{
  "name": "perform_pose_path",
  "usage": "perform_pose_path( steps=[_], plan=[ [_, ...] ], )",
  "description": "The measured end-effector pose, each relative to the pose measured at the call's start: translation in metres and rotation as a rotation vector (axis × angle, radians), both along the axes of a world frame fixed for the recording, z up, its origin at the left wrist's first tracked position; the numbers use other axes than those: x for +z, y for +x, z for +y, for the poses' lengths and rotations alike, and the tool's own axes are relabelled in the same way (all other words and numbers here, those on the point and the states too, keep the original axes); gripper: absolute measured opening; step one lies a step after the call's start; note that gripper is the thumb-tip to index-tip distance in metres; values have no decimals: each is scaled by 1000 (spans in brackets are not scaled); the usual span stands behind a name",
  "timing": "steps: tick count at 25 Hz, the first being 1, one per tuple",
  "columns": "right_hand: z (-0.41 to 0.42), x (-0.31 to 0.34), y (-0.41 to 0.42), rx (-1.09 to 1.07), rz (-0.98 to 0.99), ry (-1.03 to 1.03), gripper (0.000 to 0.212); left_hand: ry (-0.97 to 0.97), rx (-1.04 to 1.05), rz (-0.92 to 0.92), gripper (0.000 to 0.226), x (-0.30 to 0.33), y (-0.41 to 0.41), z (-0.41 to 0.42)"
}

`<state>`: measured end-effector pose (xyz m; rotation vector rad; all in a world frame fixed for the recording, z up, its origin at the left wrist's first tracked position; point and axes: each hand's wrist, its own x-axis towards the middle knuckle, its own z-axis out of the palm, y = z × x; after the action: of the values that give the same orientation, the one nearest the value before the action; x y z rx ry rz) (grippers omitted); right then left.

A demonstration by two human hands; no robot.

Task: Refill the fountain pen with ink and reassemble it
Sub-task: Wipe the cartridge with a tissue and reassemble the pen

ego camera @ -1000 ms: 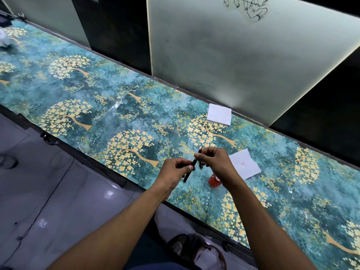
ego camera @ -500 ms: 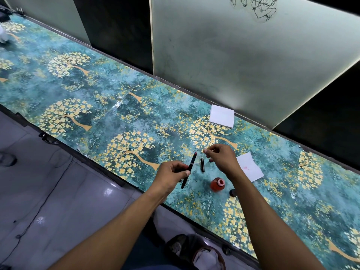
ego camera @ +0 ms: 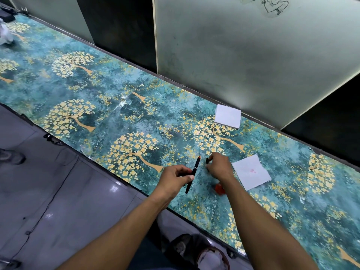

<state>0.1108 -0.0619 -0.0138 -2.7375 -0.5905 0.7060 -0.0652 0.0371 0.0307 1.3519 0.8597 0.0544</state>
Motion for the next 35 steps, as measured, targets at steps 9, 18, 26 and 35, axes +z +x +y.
perform_pose_path(
  steps=[9, 18, 26, 35],
  plan=[
    [-24, 74, 9, -397, 467, 882, 8, 24, -26, 19, 10, 4, 19, -12],
    [-34, 79, 0, -264, 408, 771, 13, 38, -55, -2, 11, 7, 21, -27],
    [-43, 81, 3, -205, 392, 785, 10, 37, -37, 17, 13, 5, 23, -33],
    [-45, 80, 4, -149, 384, 730, 13, 52, -70, -15, 11, 11, 31, -31]
  ],
)
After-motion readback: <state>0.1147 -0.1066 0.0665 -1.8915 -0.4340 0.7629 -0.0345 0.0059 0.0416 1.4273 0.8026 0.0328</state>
